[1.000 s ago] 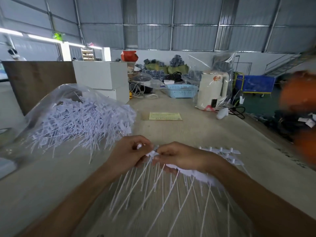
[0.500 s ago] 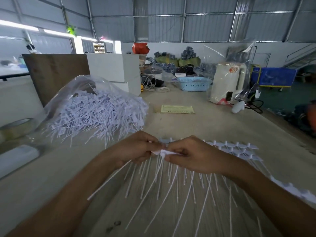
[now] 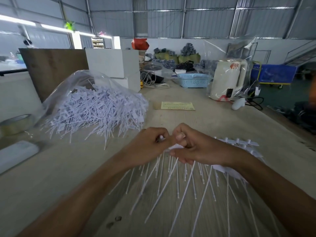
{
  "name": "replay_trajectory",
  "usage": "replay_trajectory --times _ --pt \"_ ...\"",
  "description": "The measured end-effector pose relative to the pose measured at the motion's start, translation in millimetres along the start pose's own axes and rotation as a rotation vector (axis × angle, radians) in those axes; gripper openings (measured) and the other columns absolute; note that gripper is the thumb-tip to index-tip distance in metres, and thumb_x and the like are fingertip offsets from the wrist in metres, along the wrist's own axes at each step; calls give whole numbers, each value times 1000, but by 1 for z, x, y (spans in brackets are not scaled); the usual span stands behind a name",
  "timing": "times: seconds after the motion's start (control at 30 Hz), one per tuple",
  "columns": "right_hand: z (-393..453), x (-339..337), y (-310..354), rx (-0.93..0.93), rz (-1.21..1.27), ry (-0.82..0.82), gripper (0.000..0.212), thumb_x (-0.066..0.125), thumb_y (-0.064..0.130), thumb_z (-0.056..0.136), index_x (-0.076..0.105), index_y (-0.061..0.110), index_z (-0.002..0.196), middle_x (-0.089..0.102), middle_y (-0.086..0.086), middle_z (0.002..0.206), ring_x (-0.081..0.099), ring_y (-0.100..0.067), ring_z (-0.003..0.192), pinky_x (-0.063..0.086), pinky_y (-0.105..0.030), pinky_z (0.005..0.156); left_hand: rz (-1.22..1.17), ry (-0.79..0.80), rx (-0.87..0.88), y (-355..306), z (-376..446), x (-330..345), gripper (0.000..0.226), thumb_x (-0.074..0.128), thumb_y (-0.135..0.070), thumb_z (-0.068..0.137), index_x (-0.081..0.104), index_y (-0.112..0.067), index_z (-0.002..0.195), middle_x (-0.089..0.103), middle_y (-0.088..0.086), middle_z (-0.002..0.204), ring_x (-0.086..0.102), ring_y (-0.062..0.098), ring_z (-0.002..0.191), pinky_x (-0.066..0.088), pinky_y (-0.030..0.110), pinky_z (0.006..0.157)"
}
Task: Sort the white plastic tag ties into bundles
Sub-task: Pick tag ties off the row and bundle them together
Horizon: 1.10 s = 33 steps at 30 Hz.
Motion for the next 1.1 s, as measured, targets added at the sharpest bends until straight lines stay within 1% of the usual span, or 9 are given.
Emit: replay_trajectory --times 0.1,0.27,0.33,0.43,0.57,0.73,0.9,1.0,1.1 --pt "1 -1 0 17 -59 -13 28 64 11 95 40 14 110 68 -3 70 61 -21 64 48 -30 57 -35 -24 31 -8 -6 5 55 48 -81 81 61 -28 71 55 -18 55 50 -2 50 33 14 52" --pt "-8 -11 5 40 -159 13 30 66 28 95 46 23 116 76 -3 88 72 -20 81 59 -35 74 -54 -158 10 1 -4 -14 33 61 -24 98 57 -26 65 47 -14 52 40 3 48 30 24 53" --pt "-12 -19 7 39 -269 -21 9 63 31 97 60 23 101 74 -1 79 70 -18 73 56 -33 70 -92 -175 -6 4 -3 -19 30 61 -23 99 59 -21 68 48 -10 54 41 5 50 32 23 53" --pt "-14 -15 11 -33 -326 -92 24 61 25 99 62 21 75 65 0 65 59 -15 55 48 -36 60 -93 -174 10 -4 -6 -15 30 62 -26 97 61 -10 72 53 3 58 43 5 51 32 19 52" --pt "-15 -9 21 -157 -426 -229 31 64 20 97 55 17 68 51 0 58 44 -13 50 35 -35 54 -302 -148 -242 18 -9 -12 36 64 -20 95 56 -8 62 43 -5 44 37 6 37 28 19 41" --pt "-19 7 40 -303 -765 -263 30 62 15 93 49 16 66 47 6 60 41 -12 50 28 -30 51 -516 138 -555 41 -20 2 38 65 -14 92 57 -17 55 34 -2 44 25 9 33 21 13 37" --pt "-15 17 24 -216 -477 26 25 61 15 98 64 7 75 50 3 61 43 -8 52 29 -17 55 -187 333 -301 26 -18 2 28 67 -24 93 69 -9 70 48 -4 50 40 9 40 31 17 45" --pt "-21 14 15 -118 -198 122 21 64 22 98 68 24 77 51 12 62 43 -1 54 34 -13 56 541 142 -114 24 -11 -22 31 61 -34 96 54 -27 67 56 -12 64 57 5 59 44 26 63" --pt "-22 8 15 -103 -95 75 22 62 23 99 66 22 78 59 5 63 53 -6 55 44 -22 57 370 -86 -6 12 -9 -41 26 62 -34 97 56 -30 72 55 -13 56 53 -2 54 44 23 59"
Point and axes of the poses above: each hand's wrist, its own z-axis towards the middle knuckle, its own x-axis out of the palm, y = z × x, the point moved 9 cm from there along z, towards the middle knuckle
